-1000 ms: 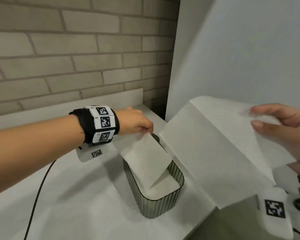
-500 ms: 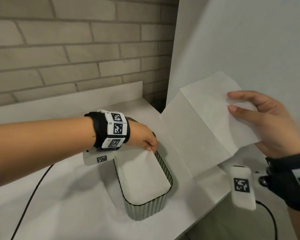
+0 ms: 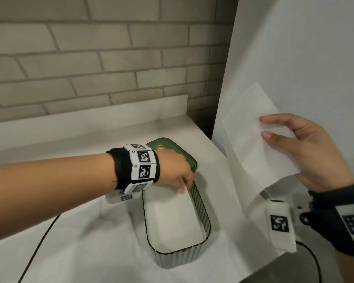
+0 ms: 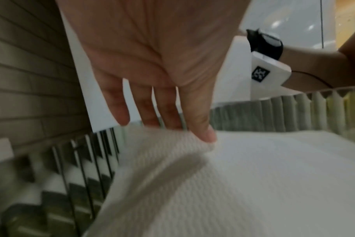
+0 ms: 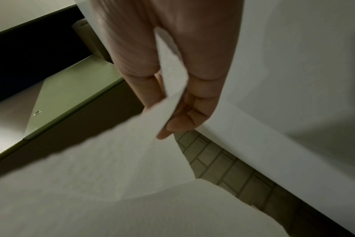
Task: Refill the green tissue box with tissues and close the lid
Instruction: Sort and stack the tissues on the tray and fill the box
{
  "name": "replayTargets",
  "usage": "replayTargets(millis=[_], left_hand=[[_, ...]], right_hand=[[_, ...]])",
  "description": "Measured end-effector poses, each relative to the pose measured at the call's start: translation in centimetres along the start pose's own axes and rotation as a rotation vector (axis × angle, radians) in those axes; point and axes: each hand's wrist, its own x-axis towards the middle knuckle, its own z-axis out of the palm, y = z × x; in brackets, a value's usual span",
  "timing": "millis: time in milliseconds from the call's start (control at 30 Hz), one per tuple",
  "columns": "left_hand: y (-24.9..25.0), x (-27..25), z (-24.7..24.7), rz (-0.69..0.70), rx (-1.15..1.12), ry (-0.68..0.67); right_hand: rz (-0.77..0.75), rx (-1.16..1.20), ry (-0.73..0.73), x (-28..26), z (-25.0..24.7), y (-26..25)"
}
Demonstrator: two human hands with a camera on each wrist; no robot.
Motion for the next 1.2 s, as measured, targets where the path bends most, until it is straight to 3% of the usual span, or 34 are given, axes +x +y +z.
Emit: replayTargets(millis=[67,133,200,300,333,533,600,667,767,900,1033,1200], left_hand=[[0.1,-0.9,-0.5,-0.051,-0.009,0.140],[0.4,-1.9,-0.7,-0.140,-0.021,0.196],[0.8,-2.7,-0.3,-0.241,-0.048,0.083],[1.6,-3.1,0.9,-0.316,-0.104,-0.266],[1.9,-3.0,1.3,-0.322,-0.096,-0.325],[4.2,-2.4,2.6,-0.397,0.032,-0.392],[4.3,-2.5,2.5,-0.422,-0.025,-0.315],[3.7,-3.1,1.6,-0.429,-0.155,-0.118],[2.3,-4.0,-0.2,-0.450,-0.536,0.098],[1.2,-5.1,-0.5,-0.216,-1.105,0.253],[0.7,-5.4,0.3,-0.041,-1.453,0.384],[0.2,-5.9,0.5,-0.164,-1.759,0.736]], right_hand=[[-0.015,0.001,-0.034,0.6,0.4,0.0],[-0.029,-0.001,-0.059,1.1,0.8,0.0],[-0.030,-0.002,-0.084,1.6,1.2,0.1],[-0.039,-0.020,-0.124,2.1,1.9,0.1],[-0.044,-0.025,-0.138,2.3,2.2,0.0],[-0.044,-0.023,-0.228,3.1,3.4,-0.3],[-0.049,-0.010,-0.261,3.3,4.1,-0.4],[-0.052,0.033,-0.302,3.5,4.7,-0.6],[-0.045,0.086,-0.362,3.8,5.4,-0.9],[-0.039,0.154,-0.427,4.3,6.4,-1.2],[-0.030,0.152,-0.497,4.6,7.1,-1.3],[-0.045,0.069,-0.548,4.1,8.3,-1.1]])
